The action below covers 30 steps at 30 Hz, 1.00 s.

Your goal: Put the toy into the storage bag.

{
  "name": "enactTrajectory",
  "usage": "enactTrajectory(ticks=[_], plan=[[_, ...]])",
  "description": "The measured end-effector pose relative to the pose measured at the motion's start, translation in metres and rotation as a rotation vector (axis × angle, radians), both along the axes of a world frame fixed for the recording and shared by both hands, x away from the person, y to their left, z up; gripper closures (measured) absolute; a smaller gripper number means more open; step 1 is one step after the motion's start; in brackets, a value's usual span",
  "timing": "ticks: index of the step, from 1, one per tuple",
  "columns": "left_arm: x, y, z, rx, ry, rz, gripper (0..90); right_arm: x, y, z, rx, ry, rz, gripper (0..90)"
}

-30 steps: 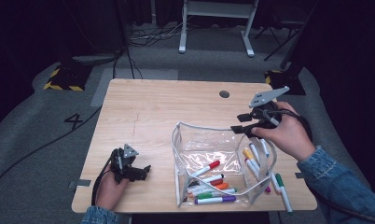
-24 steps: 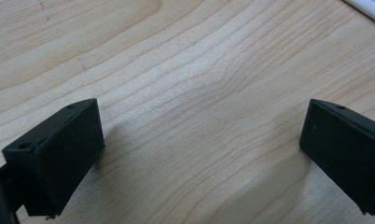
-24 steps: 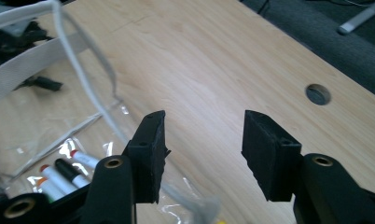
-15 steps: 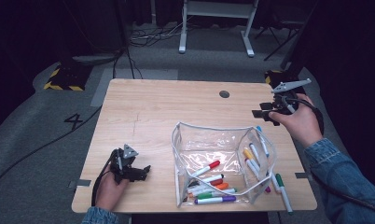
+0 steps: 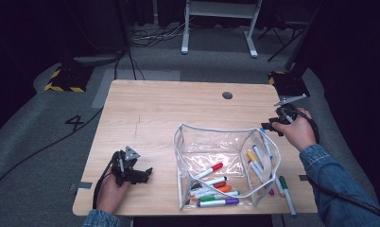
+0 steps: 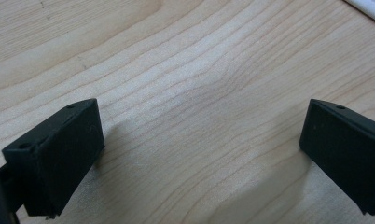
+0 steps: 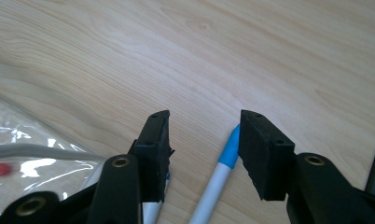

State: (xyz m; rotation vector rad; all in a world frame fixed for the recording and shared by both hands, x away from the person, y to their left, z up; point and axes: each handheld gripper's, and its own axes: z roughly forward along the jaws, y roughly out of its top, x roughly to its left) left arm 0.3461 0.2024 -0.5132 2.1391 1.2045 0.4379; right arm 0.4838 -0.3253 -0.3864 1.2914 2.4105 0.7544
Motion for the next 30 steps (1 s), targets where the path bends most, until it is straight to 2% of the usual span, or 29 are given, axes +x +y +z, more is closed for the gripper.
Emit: enactTrajectory(ticks=[3, 11, 17, 21, 24, 27, 30], plan=[[0.000, 0.000, 0.000, 0.000, 0.000, 0.000, 0.0, 0.003, -0.003, -0.015, 0.001, 0.033, -0.030, 55.8], [0.000, 0.000, 0.000, 0.002, -0.002, -0.001, 0.0, 0.007, -0.007, -0.047, -0.019, 0.097, -0.066, 57.9], [0.000, 0.000, 0.000, 0.008, -0.004, -0.003, 0.0, 0.010, -0.015, -0.070, -0.020, 0.158, -0.119, 62.8], [0.000, 0.000, 0.000, 0.001, -0.001, -0.001, 0.0, 0.010, -0.019, -0.079, -0.026, 0.186, -0.138, 65.9], [0.000, 0.000, 0.000, 0.005, -0.003, -0.002, 0.0, 0.009, -0.019, -0.083, -0.041, 0.215, -0.172, 69.7], [0.000, 0.000, 0.000, 0.000, 0.000, 0.000, 0.0, 0.008, -0.018, -0.085, -0.044, 0.219, -0.189, 76.7], [0.000, 0.000, 0.000, 0.006, -0.002, -0.003, 0.0, 0.009, -0.018, -0.084, -0.039, 0.225, -0.209, 77.3]])
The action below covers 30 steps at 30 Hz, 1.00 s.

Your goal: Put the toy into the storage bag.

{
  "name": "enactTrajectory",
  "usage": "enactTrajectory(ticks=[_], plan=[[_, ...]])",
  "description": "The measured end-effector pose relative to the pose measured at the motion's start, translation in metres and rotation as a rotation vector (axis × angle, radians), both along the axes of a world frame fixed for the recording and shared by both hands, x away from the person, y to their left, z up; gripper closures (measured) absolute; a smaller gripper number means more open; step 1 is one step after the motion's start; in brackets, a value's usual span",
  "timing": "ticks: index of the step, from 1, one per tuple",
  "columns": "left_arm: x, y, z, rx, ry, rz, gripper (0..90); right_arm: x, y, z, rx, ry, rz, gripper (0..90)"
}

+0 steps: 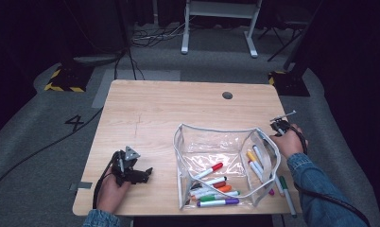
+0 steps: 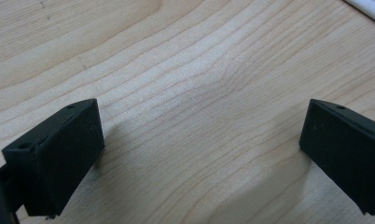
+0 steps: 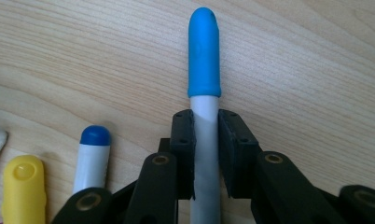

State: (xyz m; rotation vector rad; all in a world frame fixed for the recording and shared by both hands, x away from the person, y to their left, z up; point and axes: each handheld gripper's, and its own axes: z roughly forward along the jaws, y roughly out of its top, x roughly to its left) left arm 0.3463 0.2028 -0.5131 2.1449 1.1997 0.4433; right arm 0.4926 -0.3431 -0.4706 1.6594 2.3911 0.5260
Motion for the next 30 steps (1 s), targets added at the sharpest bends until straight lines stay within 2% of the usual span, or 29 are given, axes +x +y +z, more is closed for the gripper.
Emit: enactTrajectory(ticks=[6, 13, 14, 15, 25, 30], plan=[[0.000, 0.000, 0.000, -0.005, 0.001, 0.003, 0.0, 0.000, -0.003, 0.006, 0.024, 0.002, -0.017, 77.3], [0.000, 0.000, 0.000, 0.001, -0.001, 0.000, 0.0, -0.005, -0.004, 0.040, 0.046, -0.049, 0.014, 77.3], [0.000, 0.000, 0.000, 0.001, -0.001, 0.000, 0.0, -0.005, -0.004, 0.040, 0.046, -0.049, 0.014, 77.3], [0.000, 0.000, 0.000, -0.005, 0.002, 0.003, 0.0, -0.007, -0.005, 0.051, 0.051, -0.071, 0.038, 77.3], [0.000, -0.001, 0.000, -0.008, 0.002, 0.004, 0.0, -0.023, 0.003, 0.111, 0.073, -0.160, 0.122, 77.4], [0.000, 0.000, 0.000, -0.004, 0.001, 0.003, 0.0, -0.036, 0.013, 0.134, 0.068, -0.208, 0.180, 77.3]])
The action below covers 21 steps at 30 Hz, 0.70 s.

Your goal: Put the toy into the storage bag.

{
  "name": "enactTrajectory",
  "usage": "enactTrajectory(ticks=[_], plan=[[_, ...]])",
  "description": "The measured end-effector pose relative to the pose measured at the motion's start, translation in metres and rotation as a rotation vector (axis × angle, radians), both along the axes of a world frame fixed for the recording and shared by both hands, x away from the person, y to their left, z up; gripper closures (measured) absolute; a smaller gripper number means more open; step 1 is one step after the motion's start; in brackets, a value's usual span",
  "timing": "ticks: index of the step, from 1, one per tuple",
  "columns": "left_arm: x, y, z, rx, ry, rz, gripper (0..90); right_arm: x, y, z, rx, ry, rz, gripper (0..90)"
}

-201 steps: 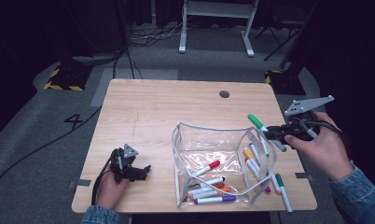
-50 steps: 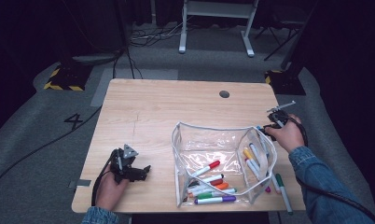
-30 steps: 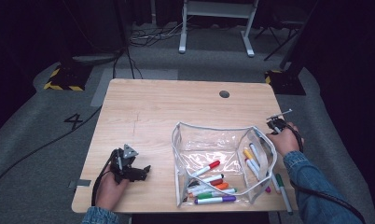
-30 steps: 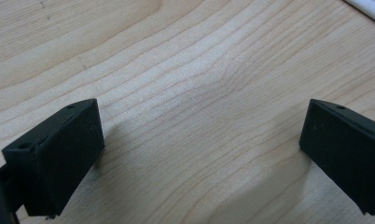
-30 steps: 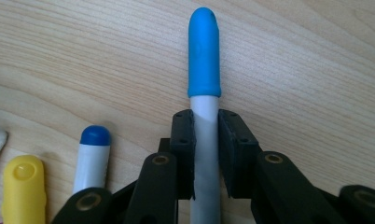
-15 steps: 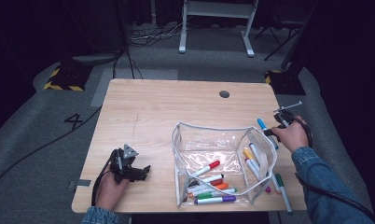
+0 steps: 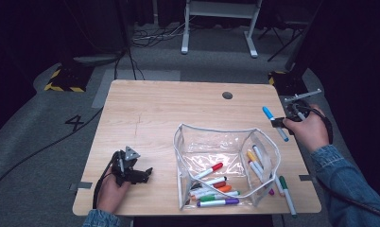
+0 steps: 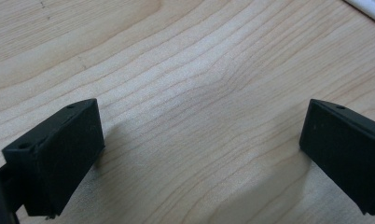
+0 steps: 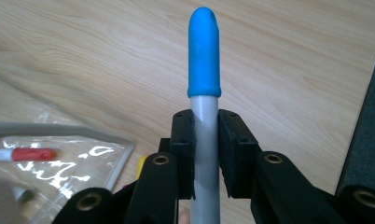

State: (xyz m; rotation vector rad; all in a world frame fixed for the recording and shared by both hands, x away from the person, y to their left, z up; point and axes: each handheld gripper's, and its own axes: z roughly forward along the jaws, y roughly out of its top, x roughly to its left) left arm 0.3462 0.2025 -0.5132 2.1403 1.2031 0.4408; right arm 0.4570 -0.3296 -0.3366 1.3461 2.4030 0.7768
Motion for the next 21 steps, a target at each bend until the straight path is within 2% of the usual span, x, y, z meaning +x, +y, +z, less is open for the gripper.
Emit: enactTrajectory(ticks=[13, 18, 21], plan=[[0.000, 0.000, 0.000, 0.005, -0.002, -0.003, 0.0, -0.042, 0.042, 0.053, -0.006, -0.071, 0.191, 77.4], [0.000, 0.000, 0.000, 0.005, -0.002, -0.003, 0.0, -0.060, 0.061, 0.064, 0.010, -0.079, 0.279, 77.4], [0.000, 0.000, 0.000, -0.001, 0.000, 0.000, 0.0, -0.070, 0.072, 0.066, 0.038, -0.063, 0.351, 77.4]])
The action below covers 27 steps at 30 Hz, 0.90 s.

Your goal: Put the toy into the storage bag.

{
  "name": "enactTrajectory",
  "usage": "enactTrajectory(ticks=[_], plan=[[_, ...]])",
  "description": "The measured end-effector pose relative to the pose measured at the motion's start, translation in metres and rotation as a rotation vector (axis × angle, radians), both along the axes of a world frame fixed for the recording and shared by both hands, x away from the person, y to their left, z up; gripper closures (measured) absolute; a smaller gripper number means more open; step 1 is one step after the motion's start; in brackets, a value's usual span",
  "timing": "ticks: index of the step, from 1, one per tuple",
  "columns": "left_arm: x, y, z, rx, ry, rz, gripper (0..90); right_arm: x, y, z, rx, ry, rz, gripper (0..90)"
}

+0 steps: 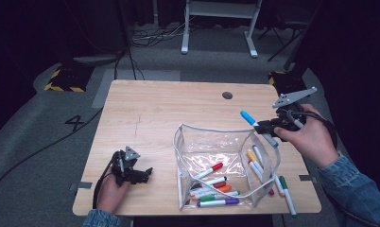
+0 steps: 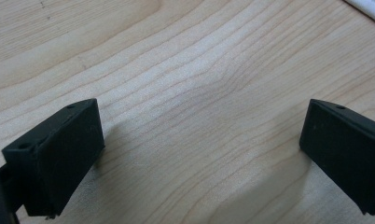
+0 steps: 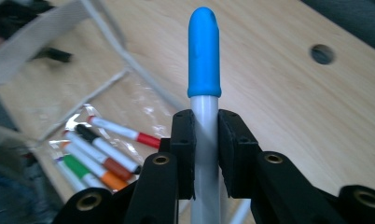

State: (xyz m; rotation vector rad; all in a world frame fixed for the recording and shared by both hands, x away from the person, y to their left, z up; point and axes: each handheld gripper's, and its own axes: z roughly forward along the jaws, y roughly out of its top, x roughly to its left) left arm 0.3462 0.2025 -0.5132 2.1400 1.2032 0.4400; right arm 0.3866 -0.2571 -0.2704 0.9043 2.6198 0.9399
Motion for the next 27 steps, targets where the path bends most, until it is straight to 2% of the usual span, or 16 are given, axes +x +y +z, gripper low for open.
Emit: enactTrajectory(ticks=[3, 9, 12, 19, 27], plan=[[0.000, 0.000, 0.000, 0.003, 0.000, -0.002, 0.0, -0.010, 0.014, 0.000, 0.006, 0.010, 0.082, 77.4], [0.000, 0.000, 0.000, 0.002, 0.001, -0.002, 0.0, -0.025, 0.038, -0.003, -0.009, 0.032, 0.199, 77.3], [0.000, 0.000, 0.000, 0.001, -0.001, 0.000, 0.0, -0.030, 0.050, -0.007, -0.035, 0.037, 0.251, 77.3], [0.000, 0.001, 0.000, 0.007, 0.002, -0.005, 0.0, -0.037, 0.073, -0.020, -0.071, 0.068, 0.344, 77.3], [0.001, 0.000, 0.000, 0.007, 0.002, -0.006, 0.0, -0.041, 0.095, -0.036, -0.103, 0.092, 0.426, 77.3]])
